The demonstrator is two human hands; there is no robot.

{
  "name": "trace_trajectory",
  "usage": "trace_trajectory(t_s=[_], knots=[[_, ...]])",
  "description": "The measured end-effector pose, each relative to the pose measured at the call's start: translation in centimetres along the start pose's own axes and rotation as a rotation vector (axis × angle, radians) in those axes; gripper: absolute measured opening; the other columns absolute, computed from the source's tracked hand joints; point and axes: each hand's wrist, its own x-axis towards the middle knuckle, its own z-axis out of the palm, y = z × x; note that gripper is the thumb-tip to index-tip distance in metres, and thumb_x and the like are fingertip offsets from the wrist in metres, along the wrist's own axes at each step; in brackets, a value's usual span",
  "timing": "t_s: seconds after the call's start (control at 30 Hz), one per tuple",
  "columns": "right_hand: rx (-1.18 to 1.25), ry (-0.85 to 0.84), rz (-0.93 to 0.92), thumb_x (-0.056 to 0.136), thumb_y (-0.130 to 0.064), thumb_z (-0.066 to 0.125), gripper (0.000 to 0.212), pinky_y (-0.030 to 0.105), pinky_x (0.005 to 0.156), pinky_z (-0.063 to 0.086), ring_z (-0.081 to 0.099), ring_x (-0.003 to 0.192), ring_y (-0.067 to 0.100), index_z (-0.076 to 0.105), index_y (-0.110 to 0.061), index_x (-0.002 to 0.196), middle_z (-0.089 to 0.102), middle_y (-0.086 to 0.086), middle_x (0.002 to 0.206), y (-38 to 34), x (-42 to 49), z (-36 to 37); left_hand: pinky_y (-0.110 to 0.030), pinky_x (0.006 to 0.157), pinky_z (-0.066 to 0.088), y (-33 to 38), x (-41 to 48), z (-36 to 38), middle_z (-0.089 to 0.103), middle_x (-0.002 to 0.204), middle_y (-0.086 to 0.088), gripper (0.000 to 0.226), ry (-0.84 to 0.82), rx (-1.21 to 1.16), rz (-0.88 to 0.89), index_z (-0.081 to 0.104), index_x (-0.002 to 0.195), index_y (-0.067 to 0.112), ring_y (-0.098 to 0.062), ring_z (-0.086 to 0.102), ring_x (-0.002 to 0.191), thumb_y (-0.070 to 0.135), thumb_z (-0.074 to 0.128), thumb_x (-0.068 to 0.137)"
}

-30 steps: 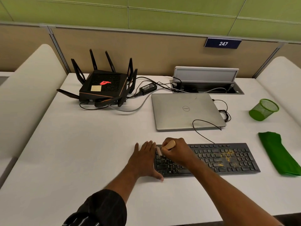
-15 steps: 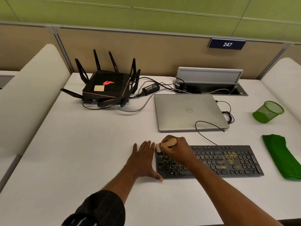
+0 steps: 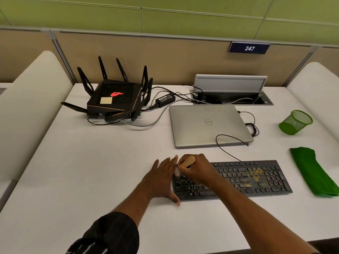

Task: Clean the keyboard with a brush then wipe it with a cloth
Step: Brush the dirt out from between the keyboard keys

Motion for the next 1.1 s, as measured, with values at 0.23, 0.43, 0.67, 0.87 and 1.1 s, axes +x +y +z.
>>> trace_trajectory(t_s=[0.23, 0.43, 0.67, 0.87, 1.1], knots=[[0.008, -0.073, -0.028, 0.085, -0.019, 0.074, 0.016, 0.012, 0.073, 0.052, 0.067, 0.081, -0.006, 0.078, -0.025, 0.100, 0.076, -0.013, 0.096, 0.9, -0.1, -0.5, -0.040, 0.126, 0.000, -0.4, 0.0, -0.2, 0.011, 0.170, -0.001, 0.159, 0.021, -0.117, 0.005, -0.022, 0.158, 0.019, -0.018, 0.006, 0.156, 0.078, 0.083, 0.053], [-0.071, -0.166, -0.072, 0.085, -0.017, 0.074, 0.016, 0.016, 0.074, 0.053, 0.068, 0.081, -0.001, 0.078, -0.021, 0.101, 0.077, -0.008, 0.098, 0.8, 0.2, -1.8, -0.040, 0.126, 0.004, -0.2, 0.2, 0.0, 0.015, 0.170, -0.001, 0.156, 0.004, -0.139, -0.012, -0.019, 0.159, 0.023, -0.018, 0.012, 0.156, 0.077, 0.084, 0.054], [-0.031, -0.164, -0.029, 0.082, -0.013, 0.073, 0.013, 0.025, 0.075, 0.059, 0.070, 0.078, 0.000, 0.080, -0.019, 0.091, 0.077, -0.011, 0.091, 0.8, 0.7, -3.6, -0.044, 0.126, 0.004, -0.5, -0.1, 0.5, 0.000, 0.171, -0.006, 0.152, 0.003, -0.058, -0.056, -0.012, 0.160, 0.016, -0.021, 0.000, 0.157, 0.079, 0.080, 0.058], [0.055, -0.174, -0.042, 0.083, -0.014, 0.077, 0.015, 0.017, 0.076, 0.056, 0.070, 0.084, -0.001, 0.080, -0.017, 0.097, 0.077, -0.009, 0.096, 0.3, 0.6, -2.7, -0.054, 0.125, 0.000, -0.7, -0.4, 1.0, -0.009, 0.170, -0.009, 0.148, -0.047, 0.071, -0.127, -0.005, 0.161, 0.013, -0.025, -0.010, 0.156, 0.090, 0.068, 0.058], [-0.095, -0.221, -0.058, 0.085, -0.015, 0.074, 0.014, 0.013, 0.070, 0.052, 0.069, 0.079, -0.001, 0.079, -0.017, 0.098, 0.077, -0.005, 0.094, 1.2, 0.3, -3.5, -0.056, 0.125, -0.003, -0.7, -0.5, 1.0, -0.014, 0.170, -0.005, 0.149, -0.059, 0.063, -0.134, -0.012, 0.161, 0.016, -0.025, -0.013, 0.156, 0.091, 0.067, 0.058]])
